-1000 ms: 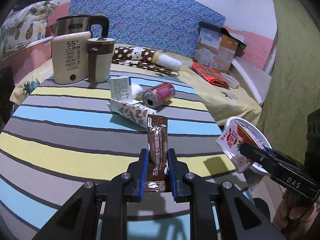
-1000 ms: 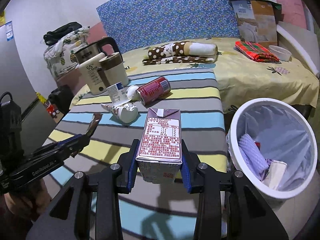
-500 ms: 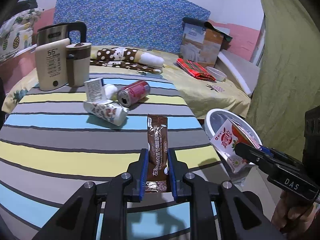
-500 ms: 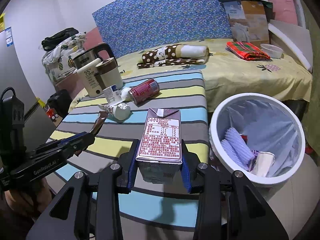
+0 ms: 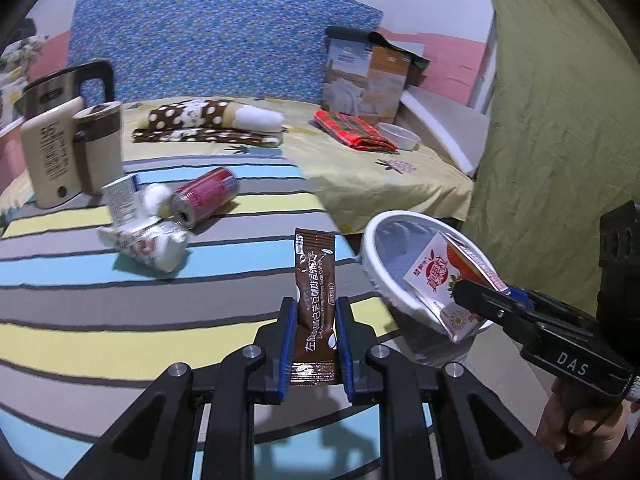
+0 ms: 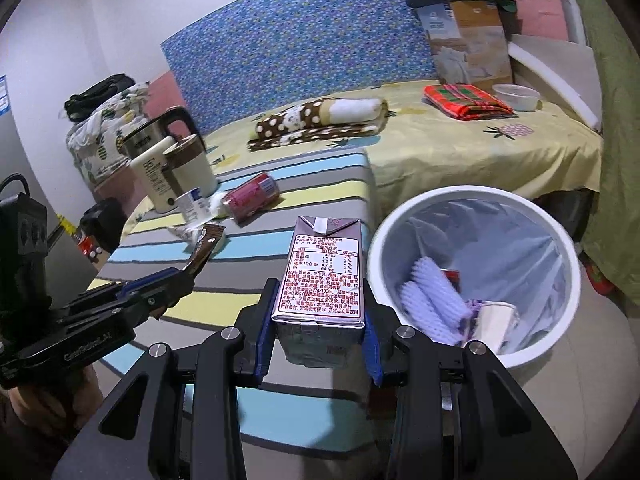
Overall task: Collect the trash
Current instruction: 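Carry the wrapper and milk carton over the white bin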
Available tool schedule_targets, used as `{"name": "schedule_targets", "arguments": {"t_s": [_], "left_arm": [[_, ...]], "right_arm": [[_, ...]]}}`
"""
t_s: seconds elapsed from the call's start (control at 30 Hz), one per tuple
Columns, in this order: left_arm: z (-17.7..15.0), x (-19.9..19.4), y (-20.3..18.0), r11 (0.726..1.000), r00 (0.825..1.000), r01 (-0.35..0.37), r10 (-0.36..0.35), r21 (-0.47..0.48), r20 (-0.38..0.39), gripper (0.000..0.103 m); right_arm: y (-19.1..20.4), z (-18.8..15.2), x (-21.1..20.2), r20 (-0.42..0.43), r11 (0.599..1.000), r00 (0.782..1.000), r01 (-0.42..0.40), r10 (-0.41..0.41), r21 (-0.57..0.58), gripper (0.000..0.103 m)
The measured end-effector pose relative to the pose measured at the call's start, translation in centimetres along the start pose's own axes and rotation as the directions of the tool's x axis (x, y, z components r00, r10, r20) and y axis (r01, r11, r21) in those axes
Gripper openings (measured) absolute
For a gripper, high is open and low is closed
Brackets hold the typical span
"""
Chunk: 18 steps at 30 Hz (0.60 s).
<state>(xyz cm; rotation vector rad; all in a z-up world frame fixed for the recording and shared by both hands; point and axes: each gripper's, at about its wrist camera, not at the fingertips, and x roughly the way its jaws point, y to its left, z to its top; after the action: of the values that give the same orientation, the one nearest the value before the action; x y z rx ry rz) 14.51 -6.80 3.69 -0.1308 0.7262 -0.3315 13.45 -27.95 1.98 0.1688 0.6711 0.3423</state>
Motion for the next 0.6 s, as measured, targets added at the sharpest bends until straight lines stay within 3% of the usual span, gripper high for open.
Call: {"name": "schedule_targets", "arguments": {"t_s": [0.6], "left_arm": [[1.9, 6.3, -7.1, 0.983, 0.987, 0.148, -0.141, 0.106, -0.071, 0.020]], "right_arm": [[-6.6, 0.1, -1.3, 0.017, 0.983, 0.990, 0.137, -0.140, 0.121, 0.039]]}}
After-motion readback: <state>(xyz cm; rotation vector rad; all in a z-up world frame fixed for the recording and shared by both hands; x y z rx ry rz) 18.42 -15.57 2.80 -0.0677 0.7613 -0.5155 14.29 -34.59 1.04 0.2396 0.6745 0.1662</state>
